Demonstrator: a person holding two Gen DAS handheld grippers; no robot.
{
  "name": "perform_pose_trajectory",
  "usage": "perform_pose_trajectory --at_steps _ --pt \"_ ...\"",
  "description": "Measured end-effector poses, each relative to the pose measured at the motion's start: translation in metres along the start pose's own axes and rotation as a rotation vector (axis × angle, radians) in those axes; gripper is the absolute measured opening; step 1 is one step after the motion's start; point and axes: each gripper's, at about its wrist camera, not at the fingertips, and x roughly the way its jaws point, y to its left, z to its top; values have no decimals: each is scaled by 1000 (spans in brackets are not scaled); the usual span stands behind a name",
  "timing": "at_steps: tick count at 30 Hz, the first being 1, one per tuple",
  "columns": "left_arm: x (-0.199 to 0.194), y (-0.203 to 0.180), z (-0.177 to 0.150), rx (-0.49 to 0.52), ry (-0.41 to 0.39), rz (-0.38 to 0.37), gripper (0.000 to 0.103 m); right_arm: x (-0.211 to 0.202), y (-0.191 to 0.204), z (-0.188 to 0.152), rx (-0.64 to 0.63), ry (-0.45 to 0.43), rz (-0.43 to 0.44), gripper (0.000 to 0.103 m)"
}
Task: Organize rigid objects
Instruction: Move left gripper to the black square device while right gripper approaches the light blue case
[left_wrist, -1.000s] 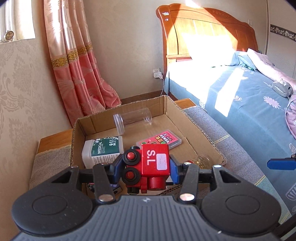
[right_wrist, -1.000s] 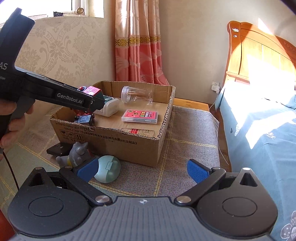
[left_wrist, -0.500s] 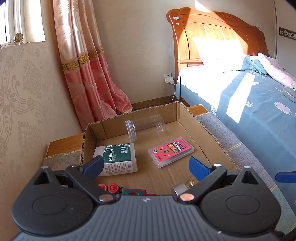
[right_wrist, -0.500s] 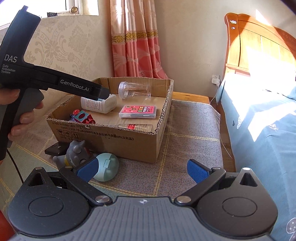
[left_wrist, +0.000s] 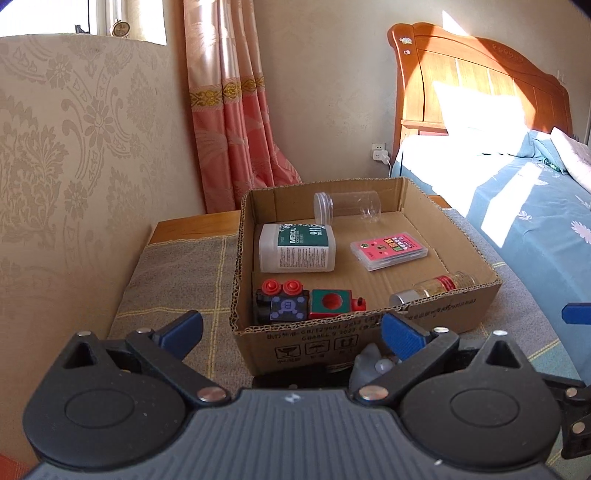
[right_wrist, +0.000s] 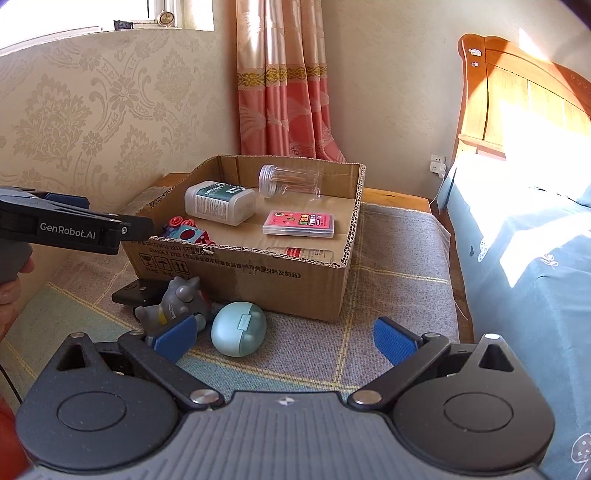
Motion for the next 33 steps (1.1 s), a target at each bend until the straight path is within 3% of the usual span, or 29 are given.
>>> perform_pose_trajectory --at_steps 10,26,33 --pt "32 20 -36 -82 123 7 102 7 7 -8 -15 39 -7 103" --pt "69 27 -40 -57 179 -74 102 59 14 -18 4 149 35 103" --pt "71 42 -48 -75 191 -55 103 90 22 -21 8 177 18 103"
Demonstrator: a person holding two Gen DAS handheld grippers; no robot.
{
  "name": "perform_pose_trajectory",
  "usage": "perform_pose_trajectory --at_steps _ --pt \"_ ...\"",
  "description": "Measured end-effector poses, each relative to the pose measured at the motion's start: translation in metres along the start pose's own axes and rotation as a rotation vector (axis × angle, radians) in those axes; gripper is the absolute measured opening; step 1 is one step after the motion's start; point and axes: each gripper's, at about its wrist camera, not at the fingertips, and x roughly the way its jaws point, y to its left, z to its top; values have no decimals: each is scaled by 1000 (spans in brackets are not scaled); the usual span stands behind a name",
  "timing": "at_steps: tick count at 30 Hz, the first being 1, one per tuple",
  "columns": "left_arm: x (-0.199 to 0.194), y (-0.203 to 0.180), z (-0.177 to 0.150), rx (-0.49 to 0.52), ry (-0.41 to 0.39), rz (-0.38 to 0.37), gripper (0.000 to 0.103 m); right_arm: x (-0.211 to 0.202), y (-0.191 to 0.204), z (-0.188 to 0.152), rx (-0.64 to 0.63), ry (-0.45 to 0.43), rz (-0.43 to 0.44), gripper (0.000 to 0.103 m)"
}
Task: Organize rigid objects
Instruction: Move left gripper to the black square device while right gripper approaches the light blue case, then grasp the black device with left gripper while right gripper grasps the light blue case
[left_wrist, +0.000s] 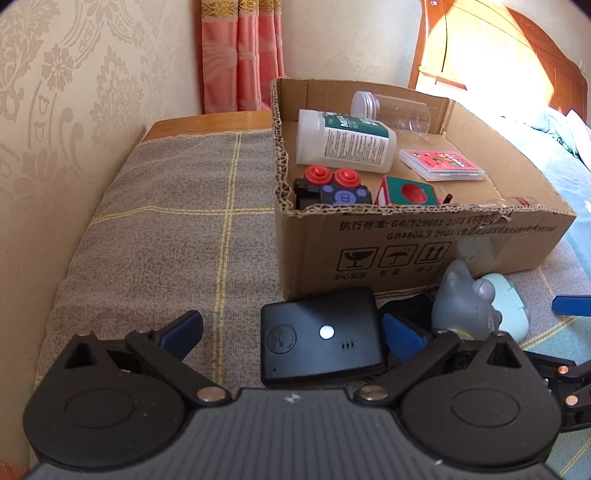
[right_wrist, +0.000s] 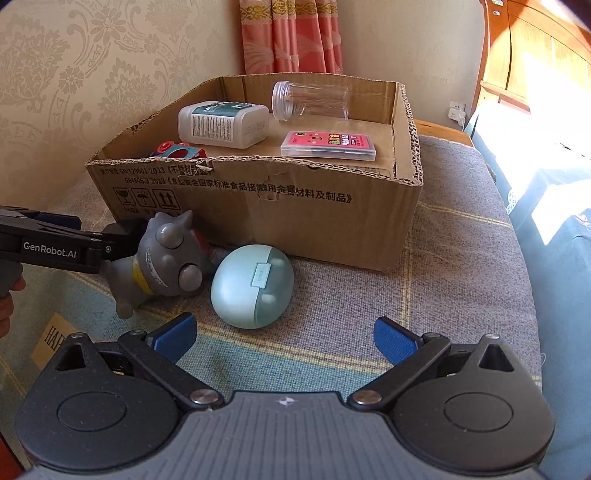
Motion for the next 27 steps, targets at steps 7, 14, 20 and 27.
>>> perform_pose_trajectory --at_steps 7,14,20,27 --pt "-1 17 -4 -47 -2 -15 103 17 8 1 -31 -29 -78 103" --pt "-4 30 -11 -71 0 10 103 13 -12 -2 14 -41 -117 103" --pt "-5 38 -14 -71 -3 -8 103 12 -15 -3 18 -45 -122 103" --pt "-1 20 -16 58 -1 8 103 12 -15 -4 18 -55 -122 103"
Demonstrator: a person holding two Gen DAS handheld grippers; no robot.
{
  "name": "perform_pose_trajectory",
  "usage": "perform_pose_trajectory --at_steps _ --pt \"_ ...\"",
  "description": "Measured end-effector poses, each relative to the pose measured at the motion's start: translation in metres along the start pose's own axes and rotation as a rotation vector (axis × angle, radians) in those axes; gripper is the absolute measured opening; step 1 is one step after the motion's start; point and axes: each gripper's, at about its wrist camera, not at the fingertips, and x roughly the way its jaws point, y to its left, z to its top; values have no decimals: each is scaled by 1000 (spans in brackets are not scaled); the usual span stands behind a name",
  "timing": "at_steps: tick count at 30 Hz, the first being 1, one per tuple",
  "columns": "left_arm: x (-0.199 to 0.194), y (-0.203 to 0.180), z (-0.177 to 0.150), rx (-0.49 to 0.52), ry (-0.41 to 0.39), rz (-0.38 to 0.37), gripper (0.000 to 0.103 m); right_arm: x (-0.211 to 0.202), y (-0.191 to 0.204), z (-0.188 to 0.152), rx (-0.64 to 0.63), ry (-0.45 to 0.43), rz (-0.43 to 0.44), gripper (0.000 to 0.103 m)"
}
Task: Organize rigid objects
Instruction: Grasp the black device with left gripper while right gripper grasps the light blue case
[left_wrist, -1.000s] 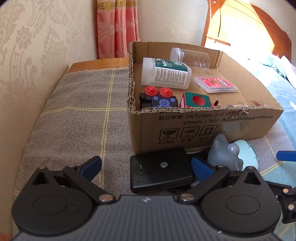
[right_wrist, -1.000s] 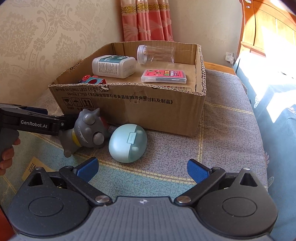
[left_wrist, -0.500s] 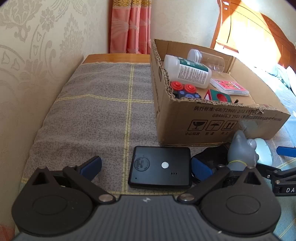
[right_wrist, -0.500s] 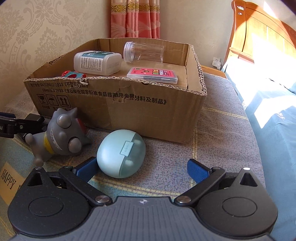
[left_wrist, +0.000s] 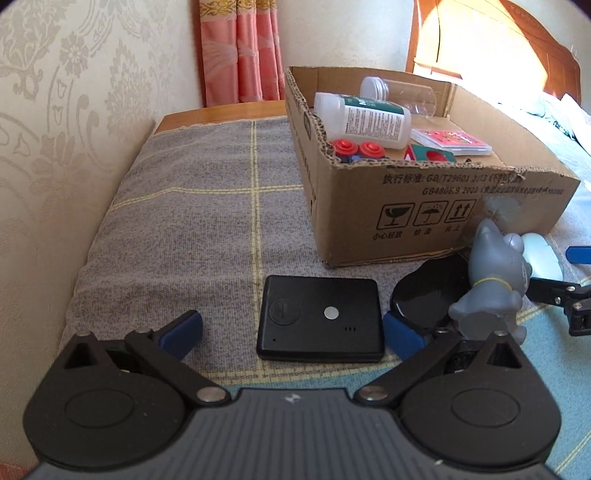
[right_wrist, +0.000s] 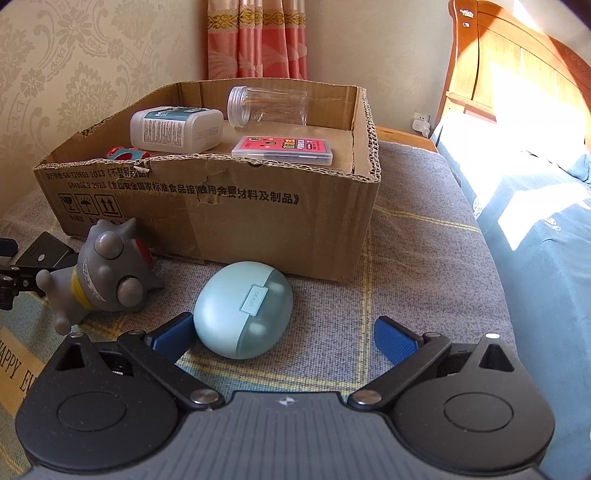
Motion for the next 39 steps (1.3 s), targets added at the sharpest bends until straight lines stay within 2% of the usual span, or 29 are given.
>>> perform_pose_trajectory --at_steps 10,16,19,20,24,26,29,34,38,39 --pt "1 6 0 -48 -9 23 103 -1 0 -3 -4 -19 3 103" --pt "-1 -3 -3 1 -38 20 101 -2 -1 -6 -10 -36 8 103" --pt "-3 -4 -2 2 -46 -3 92 -2 -1 -6 -12 -41 11 103" --pt "-3 -4 -1 -7 -43 -21 86 -2 -1 -6 -12 -44 11 103" --pt "-4 -9 1 12 -50 -31 73 -3 -1 -8 -11 -52 10 103" --pt "-5 -11 1 19 -56 -37 69 -3 -1 -8 -9 -50 10 103" --pt "-5 -12 1 18 -56 -33 69 -3 2 -6 -17 -49 23 103" --pt "-5 -13 1 13 -56 -29 70 -6 15 -3 -50 -64 52 87" --pt "-4 -13 0 8 -62 -26 70 -4 21 1 -51 -69 49 80" --pt "-5 -13 0 10 -64 -24 69 -5 21 2 -48 -71 47 72"
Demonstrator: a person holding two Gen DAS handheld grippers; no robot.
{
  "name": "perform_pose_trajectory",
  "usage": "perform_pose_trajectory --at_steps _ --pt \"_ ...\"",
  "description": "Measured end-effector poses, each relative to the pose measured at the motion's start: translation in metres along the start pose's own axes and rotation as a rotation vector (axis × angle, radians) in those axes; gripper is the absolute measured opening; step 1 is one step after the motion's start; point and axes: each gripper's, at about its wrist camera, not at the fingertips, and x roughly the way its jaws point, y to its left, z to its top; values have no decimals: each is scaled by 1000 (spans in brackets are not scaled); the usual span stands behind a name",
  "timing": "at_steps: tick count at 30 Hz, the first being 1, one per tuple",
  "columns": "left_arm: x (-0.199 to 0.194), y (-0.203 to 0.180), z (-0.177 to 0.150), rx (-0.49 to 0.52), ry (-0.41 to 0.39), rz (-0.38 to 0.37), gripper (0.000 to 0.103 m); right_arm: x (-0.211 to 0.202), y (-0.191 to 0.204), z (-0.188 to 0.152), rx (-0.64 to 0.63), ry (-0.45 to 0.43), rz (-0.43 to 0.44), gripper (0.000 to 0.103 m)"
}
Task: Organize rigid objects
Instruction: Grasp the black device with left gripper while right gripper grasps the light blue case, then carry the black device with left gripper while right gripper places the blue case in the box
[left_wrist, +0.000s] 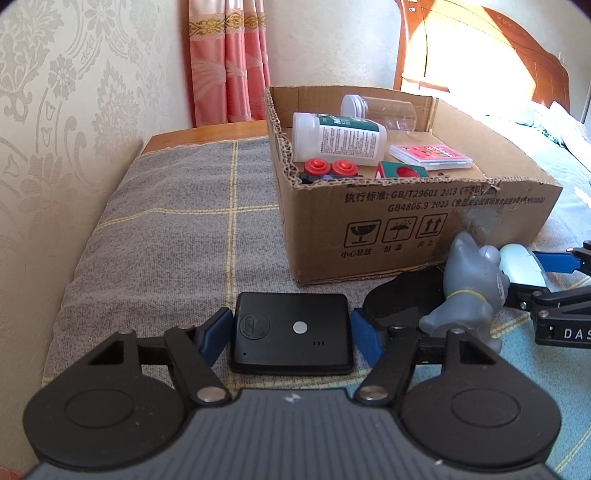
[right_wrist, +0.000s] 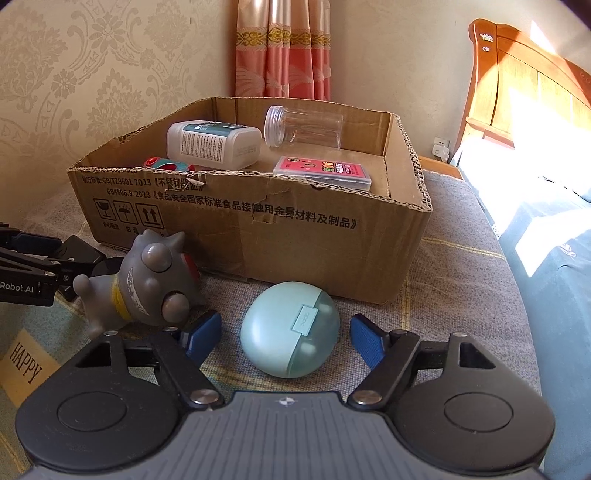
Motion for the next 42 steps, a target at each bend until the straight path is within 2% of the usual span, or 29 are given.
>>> perform_pose_trajectory --at_steps 1,2,13,26,30,42 --pt "0 0 0 2 -1 0 69 0 0 1 -1 -3 -2 63" --pt "-1 0 -1 3 0 -1 69 0 1 2 -3 -4 -6 60" --pt "-24 2 -23 -9 34 9 69 -18 -12 -12 -17 23 10 60" --pt "-25 1 -21 -6 56 7 72 -15 0 -8 13 46 -15 62" --pt "-26 2 -21 -9 61 1 69 -15 1 -7 12 46 -21 58" --pt "-36 -1 -18 11 66 -8 69 -28 -2 -5 -50 56 18 58"
